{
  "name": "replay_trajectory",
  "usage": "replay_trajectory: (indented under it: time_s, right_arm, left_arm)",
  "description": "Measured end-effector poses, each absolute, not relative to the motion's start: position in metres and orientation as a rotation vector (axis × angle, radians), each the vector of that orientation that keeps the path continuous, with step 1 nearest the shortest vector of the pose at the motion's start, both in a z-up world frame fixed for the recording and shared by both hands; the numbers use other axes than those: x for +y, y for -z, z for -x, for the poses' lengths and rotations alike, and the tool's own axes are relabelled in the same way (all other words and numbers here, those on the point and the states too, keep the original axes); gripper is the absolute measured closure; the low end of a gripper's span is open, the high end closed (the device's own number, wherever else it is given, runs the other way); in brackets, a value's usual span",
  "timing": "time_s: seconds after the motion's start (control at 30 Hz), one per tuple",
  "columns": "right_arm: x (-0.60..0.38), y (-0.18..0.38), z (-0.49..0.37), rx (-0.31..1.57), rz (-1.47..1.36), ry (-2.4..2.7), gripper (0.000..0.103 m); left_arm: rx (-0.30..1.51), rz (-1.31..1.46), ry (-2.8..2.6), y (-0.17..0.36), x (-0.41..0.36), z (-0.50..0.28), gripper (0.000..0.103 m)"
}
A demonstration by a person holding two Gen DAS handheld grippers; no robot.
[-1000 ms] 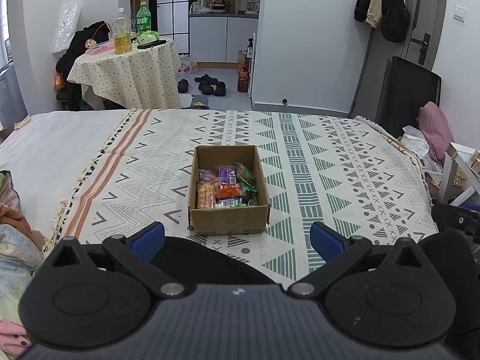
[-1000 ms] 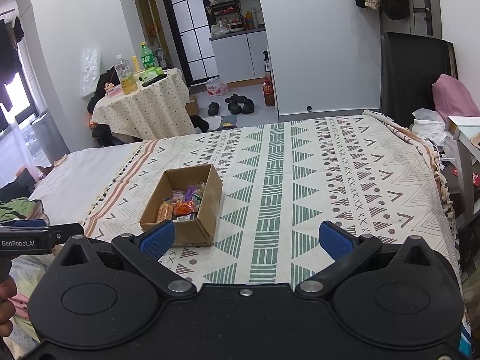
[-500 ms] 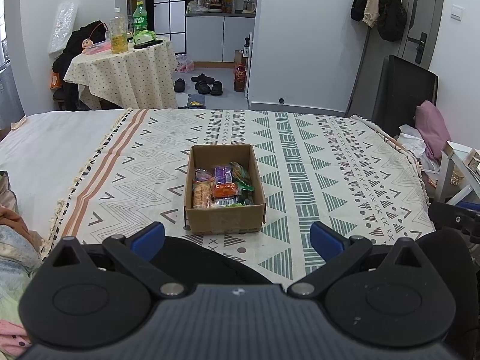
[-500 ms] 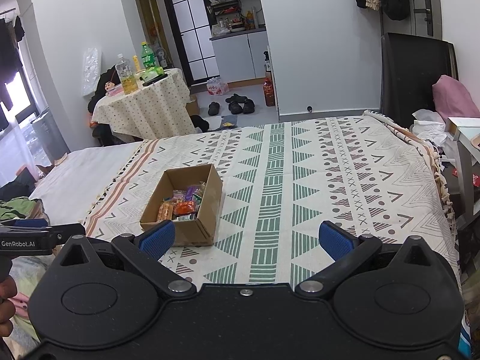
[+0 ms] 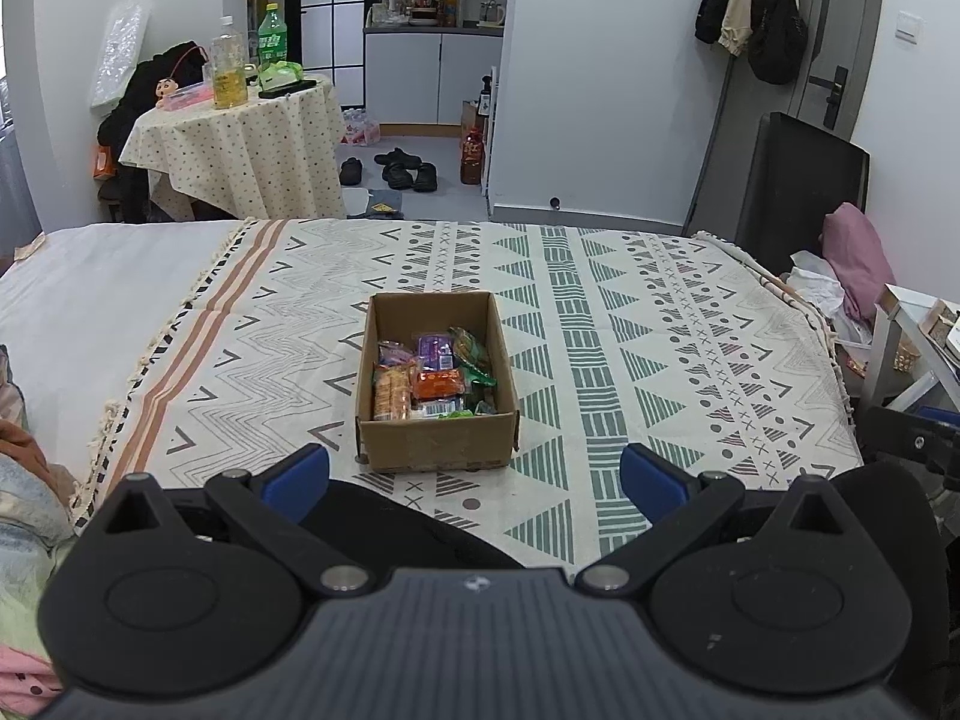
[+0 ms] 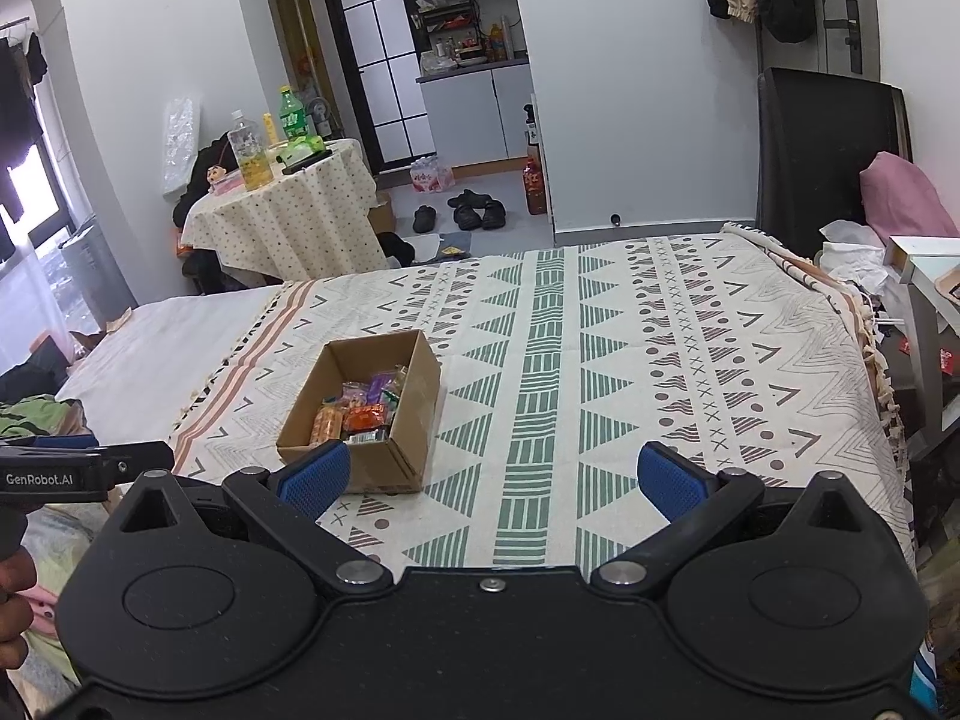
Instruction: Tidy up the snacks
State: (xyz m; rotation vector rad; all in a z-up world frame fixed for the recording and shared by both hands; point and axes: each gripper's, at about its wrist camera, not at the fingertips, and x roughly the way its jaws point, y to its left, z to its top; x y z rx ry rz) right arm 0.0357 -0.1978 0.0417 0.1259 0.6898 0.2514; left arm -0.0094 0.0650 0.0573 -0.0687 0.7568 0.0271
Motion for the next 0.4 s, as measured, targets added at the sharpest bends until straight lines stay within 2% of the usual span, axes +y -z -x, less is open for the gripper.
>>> replay_trajectory:
  time_s: [0.4]
  right_arm:
    - [-0.2041,-0.0424,-0.0356,0.683,-0.135,-0.244,0.000]
  left_arm:
    - [0.764,0.065,0.002,-0.0555,0.0577,0.0070,0.000]
